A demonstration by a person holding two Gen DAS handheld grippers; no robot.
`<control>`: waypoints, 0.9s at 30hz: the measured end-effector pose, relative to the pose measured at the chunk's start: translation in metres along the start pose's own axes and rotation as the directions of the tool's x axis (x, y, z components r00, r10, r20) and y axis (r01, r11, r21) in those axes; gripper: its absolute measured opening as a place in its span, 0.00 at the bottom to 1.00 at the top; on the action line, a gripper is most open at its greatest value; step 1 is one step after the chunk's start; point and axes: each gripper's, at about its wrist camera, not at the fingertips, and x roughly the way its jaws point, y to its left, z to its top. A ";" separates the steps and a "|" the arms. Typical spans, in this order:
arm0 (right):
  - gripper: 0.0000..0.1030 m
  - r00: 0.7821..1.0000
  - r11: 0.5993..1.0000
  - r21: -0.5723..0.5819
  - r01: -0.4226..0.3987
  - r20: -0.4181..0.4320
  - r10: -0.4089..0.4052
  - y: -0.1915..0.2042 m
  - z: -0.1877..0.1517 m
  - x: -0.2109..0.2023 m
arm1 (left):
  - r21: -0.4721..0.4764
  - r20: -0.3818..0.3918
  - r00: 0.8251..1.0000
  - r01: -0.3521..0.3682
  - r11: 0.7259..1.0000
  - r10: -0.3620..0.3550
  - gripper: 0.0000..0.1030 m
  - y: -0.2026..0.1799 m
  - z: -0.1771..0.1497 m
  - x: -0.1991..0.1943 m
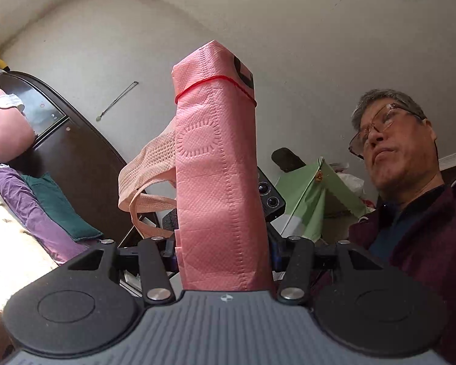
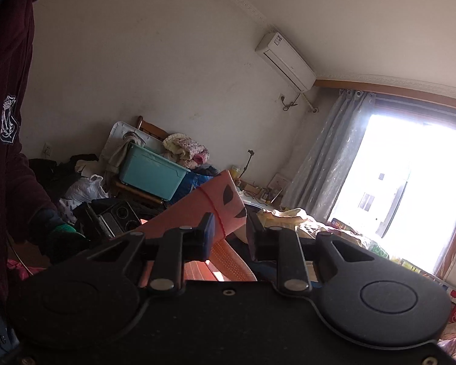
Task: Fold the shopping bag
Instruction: 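Raise the banded pink roll upright with the left tool, handles hanging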
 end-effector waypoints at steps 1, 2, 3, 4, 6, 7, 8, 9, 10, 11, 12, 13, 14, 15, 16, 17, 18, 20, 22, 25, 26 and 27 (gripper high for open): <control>0.07 1.000 1.000 -0.019 -0.010 -0.013 0.010 0.001 0.001 0.002 | 0.001 -0.019 1.000 -0.002 1.000 0.003 0.48 -0.002 0.001 0.001; 0.07 0.999 0.999 -0.036 -0.024 -0.023 0.023 0.003 0.000 0.004 | 0.003 -0.039 0.999 -0.005 1.000 0.005 0.48 -0.005 0.002 0.001; 0.07 0.999 0.998 -0.055 -0.035 -0.031 0.033 0.005 -0.001 0.005 | 0.004 -0.059 0.998 -0.008 1.000 0.008 0.48 -0.007 0.003 0.002; 0.07 0.998 0.996 -0.075 -0.054 -0.042 0.051 0.006 -0.001 0.007 | 0.002 -0.079 0.997 -0.012 1.000 0.012 0.48 -0.008 0.003 0.002; 0.07 0.993 0.987 -0.121 -0.106 -0.055 0.100 0.009 0.000 0.009 | -0.005 -0.095 0.995 -0.016 1.000 0.015 0.48 -0.009 0.005 0.000; 0.07 0.992 0.984 -0.138 -0.114 -0.063 0.107 0.009 -0.001 0.010 | -0.007 -0.109 0.994 -0.023 1.000 0.022 0.48 -0.008 0.006 0.001; 0.07 0.992 0.982 -0.150 -0.111 -0.070 0.101 0.009 -0.001 0.010 | 0.000 -0.131 0.990 -0.042 0.999 0.042 0.48 -0.009 0.005 0.003; 0.07 0.992 0.981 -0.162 -0.110 -0.073 0.099 0.008 -0.001 0.010 | 0.008 -0.151 0.986 -0.067 0.998 0.067 0.48 -0.009 0.005 0.003; 0.07 0.992 0.980 -0.166 -0.109 -0.080 0.096 0.006 -0.002 0.009 | 0.017 -0.162 0.980 -0.113 0.993 0.115 0.48 -0.010 0.006 0.003; 0.08 0.992 0.981 -0.163 -0.102 -0.090 0.088 0.003 -0.003 0.008 | 0.029 -0.180 0.967 -0.176 0.984 0.178 0.48 -0.011 0.008 0.003; 0.08 0.992 0.983 -0.160 -0.090 -0.099 0.074 0.000 -0.004 0.007 | 0.051 -0.203 0.950 -0.231 0.972 0.236 0.47 -0.012 0.009 0.004; 0.08 0.993 0.988 -0.130 -0.082 -0.098 0.069 -0.004 -0.007 0.006 | 0.067 -0.217 0.937 -0.266 0.962 0.274 0.47 -0.013 0.010 0.006; 0.08 0.994 0.994 -0.077 -0.078 -0.087 0.071 -0.010 -0.011 0.003 | 0.082 -0.224 0.924 -0.298 0.951 0.309 0.47 -0.014 0.011 0.006; 0.08 0.994 0.997 -0.023 -0.074 -0.076 0.072 -0.016 -0.015 0.000 | 0.093 -0.234 0.910 -0.329 0.940 0.341 0.47 -0.014 0.012 0.006; 0.08 0.995 0.997 0.030 -0.074 -0.066 0.076 -0.021 -0.018 0.000 | 0.095 -0.241 0.903 -0.342 0.935 0.356 0.47 -0.014 0.012 0.006; 0.08 0.995 0.994 0.074 -0.078 -0.054 0.082 -0.024 -0.022 0.000 | 0.095 -0.244 0.891 -0.370 0.924 0.382 0.47 -0.013 0.012 0.006; 0.08 0.996 0.992 0.095 -0.079 -0.044 0.084 -0.023 -0.026 0.000 | 0.094 -0.246 0.876 -0.404 0.910 0.415 0.47 -0.011 0.013 0.006; 0.08 0.996 0.995 0.079 -0.063 -0.054 0.067 -0.013 -0.029 0.006 | 0.109 -0.257 0.846 -0.455 0.884 0.467 0.47 -0.010 0.014 0.009; 0.08 0.996 0.999 0.025 -0.023 -0.080 0.025 -0.001 -0.029 0.012 | 0.081 -0.279 0.820 -0.498 0.863 0.499 0.47 -0.005 0.016 0.011; 0.08 0.987 0.991 -0.130 -0.011 -0.159 -0.009 0.019 -0.030 0.027 | 0.095 -0.326 0.788 -0.523 0.847 0.523 0.47 -0.002 0.017 0.019; 0.08 0.982 0.984 -0.180 -0.014 -0.187 -0.020 0.024 -0.030 0.031 | 0.114 -0.339 0.773 -0.533 0.839 0.537 0.47 -0.001 0.018 0.020; 0.08 0.976 0.975 -0.220 -0.017 -0.214 -0.032 0.027 -0.031 0.034 | 0.141 -0.352 0.753 -0.545 0.826 0.557 0.46 -0.001 0.018 0.022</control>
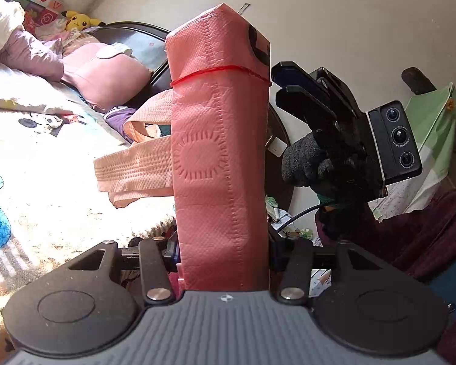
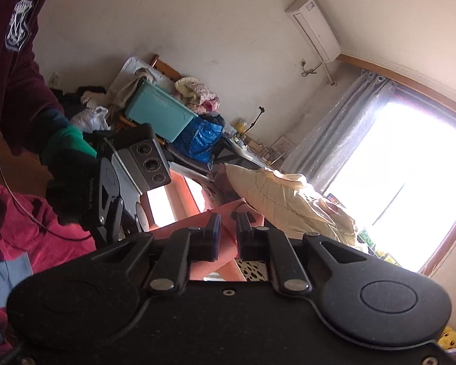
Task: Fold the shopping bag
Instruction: 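Grasp the banded pink roll with the right tool while the left tool holds it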
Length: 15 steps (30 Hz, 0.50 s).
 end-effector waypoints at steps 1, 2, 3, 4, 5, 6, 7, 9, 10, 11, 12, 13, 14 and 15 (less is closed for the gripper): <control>0.08 1.000 1.000 -0.018 -0.002 -0.019 0.001 0.000 0.001 0.002 | 0.041 -0.020 0.999 -0.045 0.998 0.045 0.46 -0.003 0.001 0.002; 0.08 0.999 0.999 -0.045 -0.003 -0.039 0.001 0.001 0.003 0.004 | 0.067 -0.029 0.998 -0.059 0.996 0.061 0.46 -0.003 0.001 0.002; 0.08 0.997 0.996 -0.089 -0.003 -0.078 -0.004 0.004 0.003 0.008 | 0.107 -0.043 0.995 -0.082 0.991 0.087 0.46 -0.006 0.002 0.002; 0.08 0.993 0.992 -0.124 -0.007 -0.120 -0.008 0.006 0.003 0.012 | 0.140 -0.049 0.990 -0.122 0.983 0.130 0.46 -0.009 0.001 0.003; 0.08 0.990 0.991 -0.132 -0.015 -0.141 -0.004 0.006 0.003 0.014 | 0.177 -0.056 0.985 -0.150 0.973 0.162 0.46 -0.013 0.001 0.004; 0.08 0.989 0.991 -0.128 -0.024 -0.151 0.004 0.004 0.003 0.013 | 0.201 -0.053 0.982 -0.165 0.966 0.179 0.46 -0.014 0.002 0.002; 0.08 0.988 0.993 -0.118 -0.028 -0.153 0.010 0.001 0.004 0.011 | 0.196 -0.036 0.983 -0.172 0.965 0.183 0.46 -0.014 0.002 -0.001; 0.08 0.986 0.995 -0.099 -0.033 -0.167 0.016 -0.003 0.004 0.009 | 0.213 -0.023 0.978 -0.197 0.957 0.206 0.45 -0.015 0.003 -0.002; 0.08 0.983 0.995 -0.093 -0.031 -0.181 0.014 -0.004 0.003 0.008 | 0.232 -0.018 0.972 -0.223 0.947 0.234 0.45 -0.017 0.004 -0.003; 0.08 0.980 0.996 -0.085 -0.030 -0.198 0.013 -0.005 0.002 0.009 | 0.255 -0.017 0.967 -0.241 0.936 0.253 0.45 -0.021 0.005 -0.001; 0.08 0.979 0.997 -0.071 -0.032 -0.205 0.017 -0.005 0.002 0.009 | 0.281 -0.016 0.962 -0.257 0.925 0.272 0.45 -0.024 0.005 0.000; 0.08 0.978 0.998 -0.054 -0.032 -0.209 0.020 -0.006 0.000 0.010 | 0.310 -0.020 0.958 -0.268 0.912 0.288 0.45 -0.027 0.005 0.002; 0.08 0.976 0.999 -0.043 -0.026 -0.215 0.016 -0.005 -0.001 0.010 | 0.320 -0.013 0.957 -0.270 0.908 0.289 0.45 -0.029 0.005 0.001; 0.08 0.976 0.999 -0.033 -0.020 -0.220 0.012 -0.006 -0.001 0.009 | 0.327 -0.002 0.958 -0.270 0.906 0.286 0.45 -0.028 0.005 0.000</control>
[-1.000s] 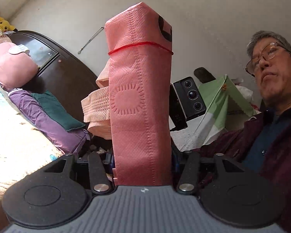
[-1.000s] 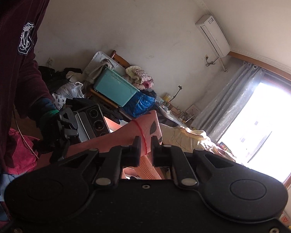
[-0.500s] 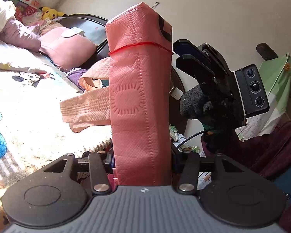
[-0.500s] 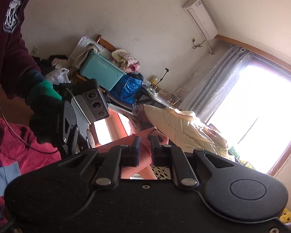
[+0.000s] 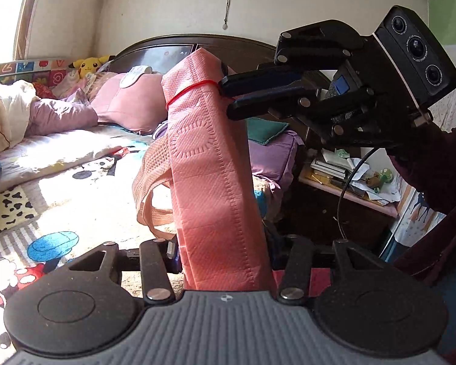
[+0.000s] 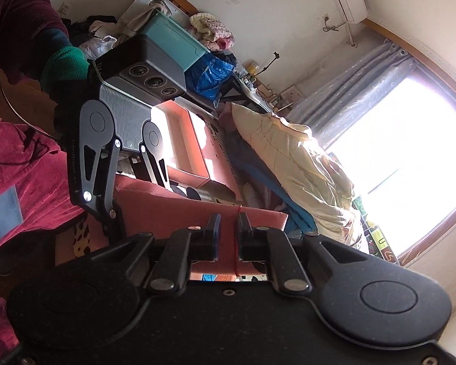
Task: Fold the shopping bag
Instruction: 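Grasp the banded pink roll with the right tool while the left tool holds it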
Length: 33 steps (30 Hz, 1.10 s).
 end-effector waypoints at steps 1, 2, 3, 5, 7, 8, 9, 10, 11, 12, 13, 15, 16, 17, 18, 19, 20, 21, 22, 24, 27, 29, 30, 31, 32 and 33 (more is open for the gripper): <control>0.08 1.000 1.000 0.017 0.000 0.000 0.000 -0.002 0.000 -0.002 | 0.021 0.004 1.000 -0.011 1.000 0.010 0.45 -0.003 0.000 -0.001; 0.08 1.000 0.999 0.041 -0.001 0.001 0.001 -0.005 -0.001 -0.003 | 0.039 0.009 1.000 -0.019 0.999 0.019 0.45 -0.005 0.000 -0.002; 0.08 1.000 0.997 0.071 -0.003 0.003 0.003 -0.008 -0.002 -0.004 | 0.049 0.019 1.000 -0.019 0.999 0.018 0.45 -0.006 0.001 -0.002; 0.08 1.000 0.991 0.132 -0.007 0.008 0.006 -0.013 -0.005 -0.005 | 0.059 0.066 0.998 -0.011 0.998 0.007 0.45 -0.007 0.001 -0.005; 0.08 1.000 0.980 0.196 -0.024 0.017 0.021 -0.020 -0.009 -0.007 | 0.069 0.096 0.995 -0.018 0.997 0.012 0.45 -0.009 0.001 -0.006; 0.05 0.999 0.973 0.227 -0.032 0.027 0.027 -0.023 -0.012 -0.008 | 0.073 0.112 0.994 -0.023 0.997 0.015 0.45 -0.011 0.001 -0.007; 0.02 0.999 0.966 0.256 -0.041 0.036 0.033 -0.026 -0.015 -0.009 | 0.071 0.123 0.992 -0.028 0.997 0.019 0.45 -0.011 0.001 -0.006; 0.01 0.998 0.954 0.294 -0.054 0.051 0.041 -0.030 -0.018 -0.011 | 0.067 0.134 0.991 -0.031 0.997 0.022 0.45 -0.012 0.000 -0.006; 0.00 0.997 0.940 0.335 -0.067 0.061 0.049 -0.034 -0.022 -0.012 | 0.058 0.144 0.989 -0.028 0.998 0.019 0.45 -0.012 0.001 -0.006; 0.00 0.997 0.930 0.360 -0.073 0.061 0.054 -0.036 -0.025 -0.011 | 0.051 0.154 0.988 -0.027 0.998 0.019 0.44 -0.012 0.001 -0.005; 0.00 0.996 0.922 0.379 -0.079 0.060 0.061 -0.036 -0.029 -0.011 | 0.048 0.164 0.986 -0.035 0.998 0.027 0.44 -0.012 0.001 -0.005; 0.00 0.995 0.901 0.423 -0.097 0.057 0.080 -0.036 -0.035 -0.008 | 0.035 0.173 0.984 -0.037 0.999 0.030 0.44 -0.010 0.001 -0.006; 0.00 0.993 0.884 0.452 -0.117 0.061 0.100 -0.036 -0.039 -0.007 | 0.031 0.171 0.985 -0.034 0.999 0.028 0.44 -0.009 0.001 -0.005; 0.00 0.990 0.864 0.483 -0.142 0.070 0.123 -0.037 -0.043 -0.006 | 0.033 0.167 0.986 -0.030 0.999 0.024 0.44 -0.009 0.000 -0.004; 0.00 0.985 0.834 0.524 -0.174 0.088 0.150 -0.040 -0.049 -0.004 | 0.029 0.166 0.986 -0.018 0.999 0.013 0.44 -0.009 -0.001 -0.004; 0.00 0.979 0.800 0.564 -0.206 0.109 0.174 -0.045 -0.054 -0.002 | 0.024 0.166 0.986 -0.008 1.000 0.004 0.44 -0.008 -0.002 -0.003; 0.00 0.971 0.759 0.606 -0.237 0.134 0.196 -0.049 -0.060 -0.001 | 0.021 0.165 0.986 -0.006 1.000 0.002 0.44 -0.008 -0.003 -0.002; 0.00 0.964 0.724 0.637 -0.264 0.152 0.217 -0.051 -0.066 0.002 | 0.025 0.158 0.987 -0.010 1.000 0.006 0.44 -0.009 -0.004 0.000; 0.00 0.959 0.703 0.653 -0.281 0.159 0.236 -0.051 -0.069 0.005 | 0.019 0.158 0.987 -0.008 1.000 0.005 0.44 -0.009 -0.004 0.001; 0.00 0.942 0.648 0.687 -0.329 0.188 0.280 -0.050 -0.076 0.012 | 0.012 0.163 0.987 -0.005 1.000 0.003 0.44 -0.008 -0.006 0.002; 0.00 0.919 0.575 0.725 -0.379 0.222 0.326 -0.050 -0.083 0.021 | 0.017 0.152 0.988 -0.004 1.000 0.001 0.44 -0.009 -0.008 0.003; 0.00 0.899 0.535 0.735 -0.416 0.243 0.365 -0.047 -0.086 0.025 | 0.014 0.151 0.989 0.003 1.000 -0.005 0.44 -0.008 -0.009 0.004; 0.00 0.890 0.525 0.733 -0.432 0.252 0.381 -0.046 -0.086 0.027 | 0.015 0.149 0.989 0.004 1.000 -0.007 0.44 -0.007 -0.010 0.005; 0.00 0.880 0.510 0.734 -0.448 0.261 0.397 -0.045 -0.085 0.029 | 0.023 0.142 0.990 0.000 1.000 -0.004 0.44 -0.008 -0.011 0.007; 0.00 0.864 0.484 0.737 -0.473 0.281 0.418 -0.045 -0.086 0.033 | 0.028 0.134 0.991 0.000 1.000 -0.004 0.44 -0.008 -0.011 0.009; 0.00 0.849 0.459 0.737 -0.496 0.301 0.434 -0.044 -0.086 0.035 | 0.024 0.131 0.991 0.011 1.000 -0.014 0.44 -0.009 -0.012 0.012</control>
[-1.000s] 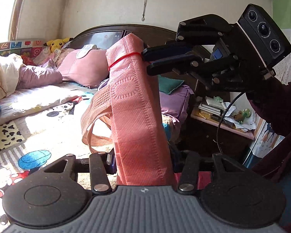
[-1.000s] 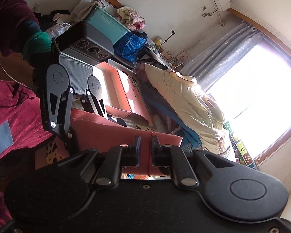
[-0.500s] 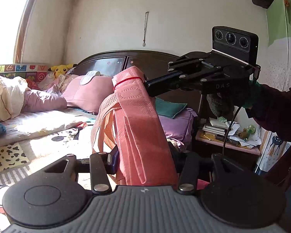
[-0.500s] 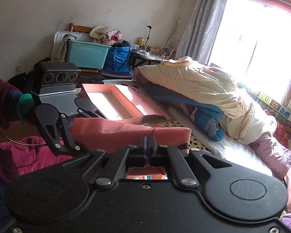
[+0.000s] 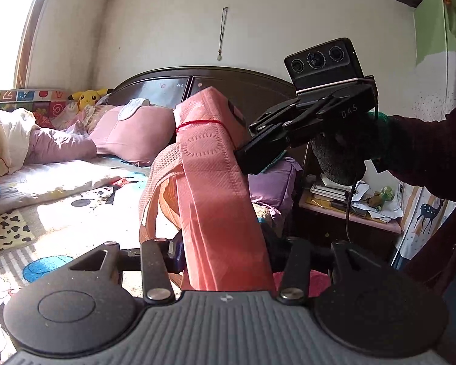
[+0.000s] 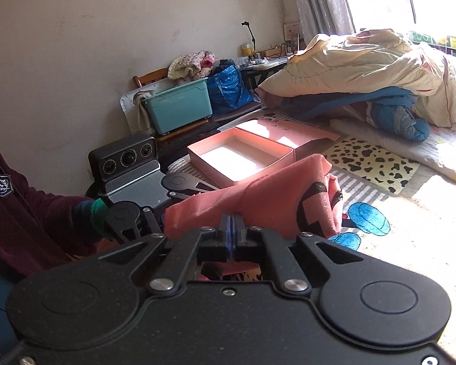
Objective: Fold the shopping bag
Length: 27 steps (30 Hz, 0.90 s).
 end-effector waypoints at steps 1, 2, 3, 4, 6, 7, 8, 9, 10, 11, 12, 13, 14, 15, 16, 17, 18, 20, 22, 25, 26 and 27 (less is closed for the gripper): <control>0.00 1.000 1.000 0.010 -0.029 -0.002 0.029 0.000 0.001 0.002 | -0.010 0.003 1.000 0.010 1.000 -0.010 0.44 0.000 -0.001 0.003; 0.00 0.998 0.998 0.020 -0.057 -0.003 0.057 0.000 0.002 0.006 | -0.011 0.005 1.000 0.011 1.000 -0.011 0.44 0.001 -0.002 0.005; 0.00 0.997 0.997 0.024 -0.075 -0.007 0.075 0.001 0.002 0.010 | -0.012 0.004 1.000 0.009 1.000 -0.009 0.44 0.001 -0.002 0.008; 0.00 0.997 0.997 0.014 -0.075 -0.017 0.075 0.005 0.003 0.014 | -0.017 0.000 1.000 0.005 1.000 -0.005 0.44 0.002 -0.002 0.010; 0.00 0.998 0.998 -0.014 -0.054 -0.024 0.053 0.012 0.006 0.015 | -0.035 0.004 1.000 0.008 0.999 -0.007 0.44 0.005 -0.005 0.012; 0.00 0.999 0.999 -0.015 -0.045 -0.014 0.044 0.013 0.007 0.014 | -0.054 0.000 1.000 0.009 0.998 -0.009 0.44 0.009 -0.008 0.012; 0.00 1.000 0.999 -0.018 -0.030 0.002 0.030 0.013 0.008 0.010 | -0.080 -0.004 1.000 0.012 0.997 -0.013 0.44 0.013 -0.010 0.013; 0.00 1.000 1.000 -0.018 -0.010 0.028 0.010 0.013 0.009 0.006 | -0.129 0.000 1.000 0.024 0.991 -0.024 0.44 0.020 -0.015 0.015; 0.01 0.998 1.000 -0.010 0.007 0.056 -0.006 0.011 0.010 0.002 | -0.167 0.007 1.000 0.028 0.986 -0.027 0.44 0.026 -0.018 0.015; 0.02 0.997 1.000 -0.001 0.012 0.079 -0.012 0.010 0.010 -0.001 | -0.186 0.010 1.000 0.028 0.982 -0.026 0.44 0.029 -0.019 0.016; 0.03 0.995 1.000 -0.002 0.014 0.094 -0.013 0.009 0.010 -0.004 | -0.210 0.018 1.000 0.027 0.977 -0.024 0.44 0.034 -0.021 0.015; 0.08 0.995 1.000 -0.008 0.017 0.102 -0.016 0.009 0.009 -0.006 | -0.233 0.032 0.999 0.029 0.972 -0.022 0.44 0.038 -0.022 0.014; 0.21 0.993 0.999 -0.015 0.030 0.110 -0.028 0.010 0.009 -0.008 | -0.248 0.038 0.999 0.029 0.968 -0.020 0.44 0.041 -0.022 0.013; 0.30 0.991 0.999 -0.017 0.045 0.130 -0.043 0.011 0.007 -0.012 | -0.257 0.044 0.999 0.029 0.966 -0.018 0.44 0.043 -0.021 0.012; 0.48 0.986 0.999 -0.005 0.049 0.160 -0.048 0.011 0.006 -0.015 | -0.268 0.052 0.998 0.033 0.963 -0.019 0.44 0.046 -0.021 0.011; 0.53 0.980 0.999 0.014 0.047 0.194 -0.049 0.008 0.005 -0.018 | -0.285 0.065 0.997 0.047 0.957 -0.030 0.44 0.048 -0.021 0.010; 0.53 0.972 0.998 0.033 0.044 0.228 -0.051 0.006 0.004 -0.021 | -0.302 0.077 0.996 0.063 0.951 -0.041 0.44 0.051 -0.021 0.009; 0.53 0.954 0.997 0.067 0.049 0.292 -0.067 0.002 0.002 -0.024 | -0.317 0.084 0.995 0.073 0.946 -0.049 0.44 0.053 -0.021 0.008; 0.53 0.935 0.993 0.107 0.048 0.344 -0.082 -0.003 0.001 -0.022 | -0.308 0.075 0.996 0.069 0.949 -0.048 0.44 0.051 -0.020 0.009; 0.48 0.912 0.990 0.133 0.046 0.399 -0.096 -0.009 0.000 -0.012 | -0.278 0.073 0.995 0.080 0.957 -0.062 0.44 0.043 -0.014 0.009; 0.35 0.905 0.988 0.147 0.041 0.413 -0.099 -0.011 -0.002 -0.007 | -0.268 0.075 0.995 0.079 0.960 -0.061 0.44 0.040 -0.012 0.009; 0.26 0.900 0.986 0.165 0.021 0.426 -0.091 -0.015 -0.005 -0.003 | -0.267 0.077 0.996 0.071 0.961 -0.053 0.44 0.037 -0.010 0.008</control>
